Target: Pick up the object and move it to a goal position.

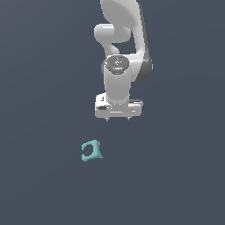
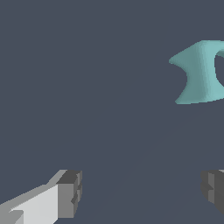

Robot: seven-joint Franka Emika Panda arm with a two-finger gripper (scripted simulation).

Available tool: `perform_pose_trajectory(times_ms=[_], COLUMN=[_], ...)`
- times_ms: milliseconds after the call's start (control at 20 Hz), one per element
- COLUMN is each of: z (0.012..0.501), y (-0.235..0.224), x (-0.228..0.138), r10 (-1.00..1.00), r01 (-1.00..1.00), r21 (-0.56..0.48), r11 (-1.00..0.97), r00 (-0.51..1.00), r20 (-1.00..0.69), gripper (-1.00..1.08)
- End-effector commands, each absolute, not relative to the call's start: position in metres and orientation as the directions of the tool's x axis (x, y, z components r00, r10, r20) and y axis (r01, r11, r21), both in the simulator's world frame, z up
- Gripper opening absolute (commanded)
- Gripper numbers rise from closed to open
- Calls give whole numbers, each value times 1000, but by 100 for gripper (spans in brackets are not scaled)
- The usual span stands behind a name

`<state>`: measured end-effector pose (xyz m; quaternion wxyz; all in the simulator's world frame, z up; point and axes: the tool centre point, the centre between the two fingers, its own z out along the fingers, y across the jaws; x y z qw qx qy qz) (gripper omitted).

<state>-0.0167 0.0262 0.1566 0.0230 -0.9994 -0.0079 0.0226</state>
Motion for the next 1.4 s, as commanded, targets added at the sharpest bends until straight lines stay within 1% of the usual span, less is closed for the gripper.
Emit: perform_pose_trajectory(times_ms=[0,300,600,1100,1350], z=[157,154,145,110,92], y=[27,21,5,-51,-79], x=[-17,-10,9,58,76], r10=[18,27,51,127,161], r01=[16,25,50,127,161], r21=[-47,-46,-41,-22,-11], r11=[-999,-999,-998,-992,-987], r00=[999,999,998,992,987], r20=[-45,-42,-34,-13,-6], gripper=[100,100,100,100,100])
